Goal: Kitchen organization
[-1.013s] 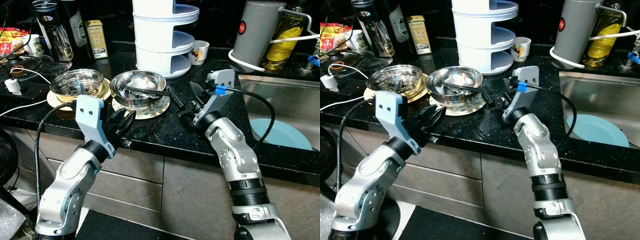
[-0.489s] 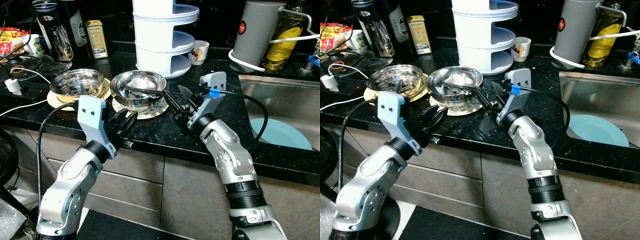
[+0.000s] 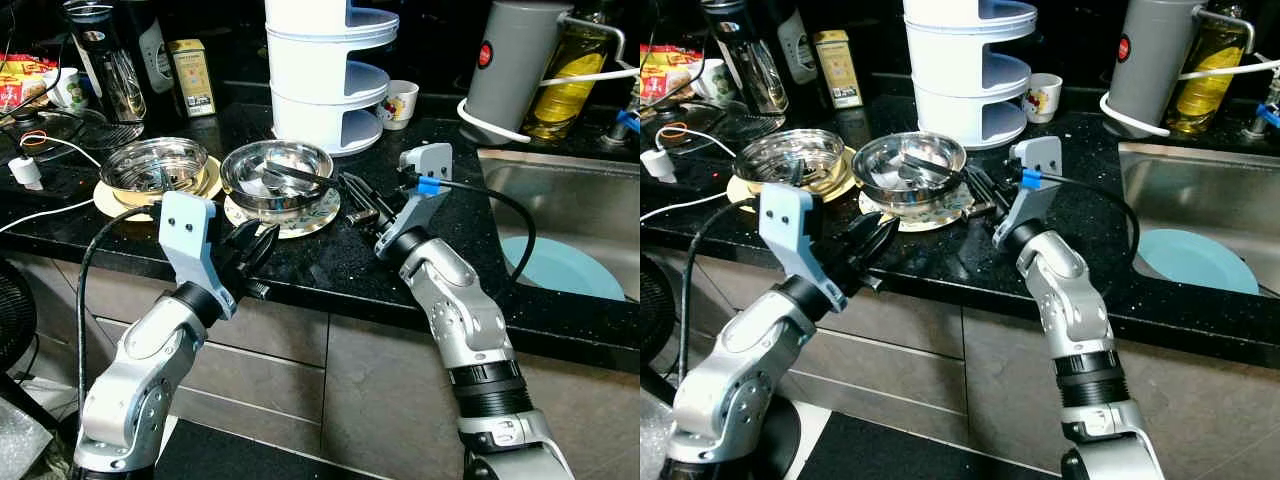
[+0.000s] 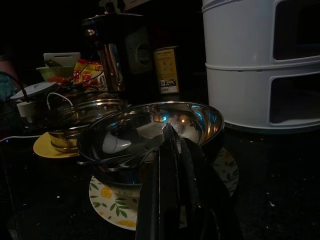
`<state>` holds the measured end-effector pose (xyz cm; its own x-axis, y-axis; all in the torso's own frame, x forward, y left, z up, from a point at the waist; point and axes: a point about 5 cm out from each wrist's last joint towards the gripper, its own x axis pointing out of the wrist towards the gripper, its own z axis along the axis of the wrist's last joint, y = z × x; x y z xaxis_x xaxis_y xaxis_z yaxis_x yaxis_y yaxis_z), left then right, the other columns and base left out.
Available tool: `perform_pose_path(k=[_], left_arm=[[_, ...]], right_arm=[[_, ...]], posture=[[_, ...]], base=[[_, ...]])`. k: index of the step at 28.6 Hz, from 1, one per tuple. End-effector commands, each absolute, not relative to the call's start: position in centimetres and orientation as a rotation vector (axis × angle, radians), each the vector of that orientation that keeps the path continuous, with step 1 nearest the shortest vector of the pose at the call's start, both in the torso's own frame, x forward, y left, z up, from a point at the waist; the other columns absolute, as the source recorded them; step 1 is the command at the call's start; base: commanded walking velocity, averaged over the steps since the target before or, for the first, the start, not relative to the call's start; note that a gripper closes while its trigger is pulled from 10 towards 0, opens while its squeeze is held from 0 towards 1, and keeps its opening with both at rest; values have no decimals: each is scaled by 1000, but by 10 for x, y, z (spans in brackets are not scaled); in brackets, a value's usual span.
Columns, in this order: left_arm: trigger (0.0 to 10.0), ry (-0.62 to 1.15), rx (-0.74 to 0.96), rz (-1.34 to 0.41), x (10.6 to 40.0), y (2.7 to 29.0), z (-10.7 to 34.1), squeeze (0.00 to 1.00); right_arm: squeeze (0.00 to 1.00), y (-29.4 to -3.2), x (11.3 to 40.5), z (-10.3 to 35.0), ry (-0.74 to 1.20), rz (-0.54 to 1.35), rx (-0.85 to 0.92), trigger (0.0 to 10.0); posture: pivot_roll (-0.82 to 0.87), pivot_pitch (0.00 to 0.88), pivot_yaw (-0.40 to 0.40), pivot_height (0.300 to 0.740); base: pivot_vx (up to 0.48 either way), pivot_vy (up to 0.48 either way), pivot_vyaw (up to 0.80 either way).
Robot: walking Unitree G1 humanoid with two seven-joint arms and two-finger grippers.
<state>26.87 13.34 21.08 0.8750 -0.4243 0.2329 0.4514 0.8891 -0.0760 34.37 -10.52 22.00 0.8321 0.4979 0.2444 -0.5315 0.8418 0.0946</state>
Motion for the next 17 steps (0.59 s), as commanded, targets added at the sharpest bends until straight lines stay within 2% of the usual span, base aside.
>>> perform_pose_path(k=[1, 7, 10, 15, 17], left_arm=[[10000, -197, -127, -461, 269, 134, 209, 0], [10000, -201, -126, -460, 269, 133, 210, 0], [10000, -204, -125, -460, 269, 133, 211, 0], [10000, -209, -126, -461, 269, 133, 212, 0], [10000, -217, -129, -463, 269, 133, 214, 0]], right_arm=[[0, -107, 347, 221, -208, 528, 169, 0], [0, -112, 348, 226, -234, 511, 228, 0], [0, -119, 347, 237, -288, 532, 359, 0], [0, -124, 346, 245, -324, 550, 438, 0], [0, -134, 346, 255, -371, 561, 556, 0]], posture=[[54, 0, 6, 740], [56, 0, 6, 740], [56, 0, 6, 740], [57, 0, 7, 740], [58, 0, 7, 740]], base=[[0, 0, 0], [0, 0, 0], [0, 0, 0], [0, 0, 0], [0, 0, 0]])
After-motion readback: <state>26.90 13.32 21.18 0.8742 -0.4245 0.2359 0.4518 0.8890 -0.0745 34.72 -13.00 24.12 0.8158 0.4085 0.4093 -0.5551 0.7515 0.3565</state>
